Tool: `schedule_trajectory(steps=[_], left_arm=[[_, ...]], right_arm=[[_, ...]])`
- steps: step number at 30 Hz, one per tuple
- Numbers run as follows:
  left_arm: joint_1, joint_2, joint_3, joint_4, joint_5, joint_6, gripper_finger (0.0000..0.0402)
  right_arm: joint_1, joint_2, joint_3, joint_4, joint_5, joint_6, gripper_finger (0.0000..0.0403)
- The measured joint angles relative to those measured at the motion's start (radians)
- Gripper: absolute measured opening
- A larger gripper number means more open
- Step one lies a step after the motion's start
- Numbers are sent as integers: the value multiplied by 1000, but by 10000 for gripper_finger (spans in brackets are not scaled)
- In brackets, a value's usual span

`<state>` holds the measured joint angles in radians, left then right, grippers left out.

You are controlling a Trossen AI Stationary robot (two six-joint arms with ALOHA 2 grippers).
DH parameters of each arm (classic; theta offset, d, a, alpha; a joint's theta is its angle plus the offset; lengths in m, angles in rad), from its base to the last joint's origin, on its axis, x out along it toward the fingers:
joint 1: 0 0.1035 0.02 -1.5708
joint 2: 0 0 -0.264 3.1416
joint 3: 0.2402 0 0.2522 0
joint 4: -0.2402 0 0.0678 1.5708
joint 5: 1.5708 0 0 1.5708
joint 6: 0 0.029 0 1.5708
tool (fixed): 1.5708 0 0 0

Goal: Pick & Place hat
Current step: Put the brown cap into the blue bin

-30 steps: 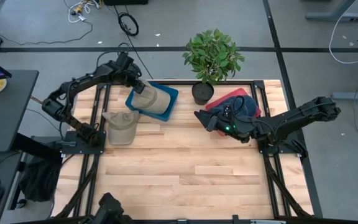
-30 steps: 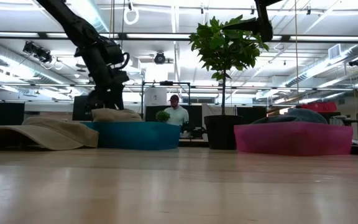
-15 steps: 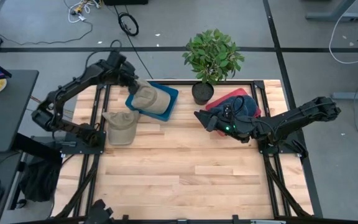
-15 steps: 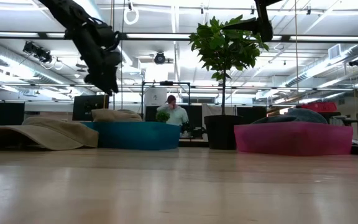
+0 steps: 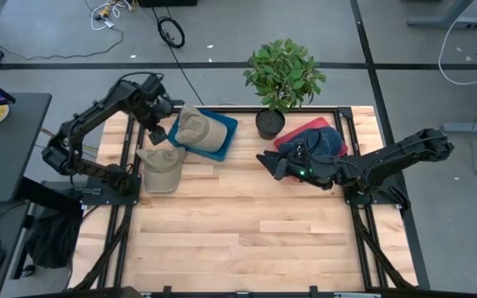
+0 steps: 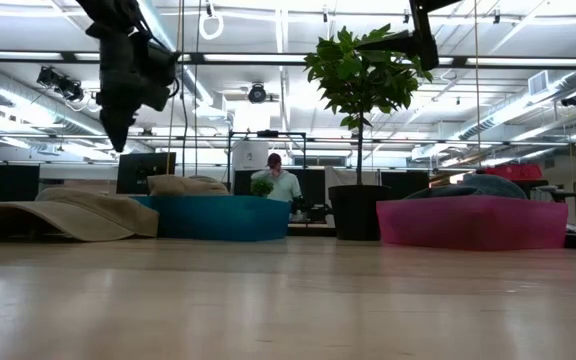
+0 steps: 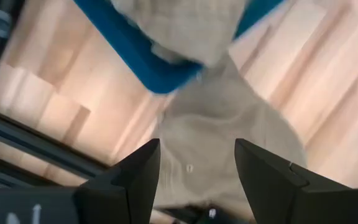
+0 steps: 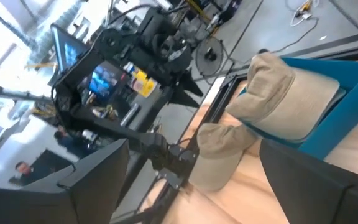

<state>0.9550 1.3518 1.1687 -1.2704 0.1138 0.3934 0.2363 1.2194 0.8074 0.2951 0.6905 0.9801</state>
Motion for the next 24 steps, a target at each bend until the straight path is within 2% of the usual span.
schedule_trajectory(steps=[12, 18, 24], left_arm=[[2, 114, 0, -61, -5, -68, 213], [12, 177, -1, -83, -3, -50, 211], [68, 186, -40, -50, 84, -66, 193]], right_arm=[[0, 0, 0, -20, -123, -46, 366], [1, 0, 0, -23, -144, -46, 366], [1, 0, 0, -29, -160, -46, 366]])
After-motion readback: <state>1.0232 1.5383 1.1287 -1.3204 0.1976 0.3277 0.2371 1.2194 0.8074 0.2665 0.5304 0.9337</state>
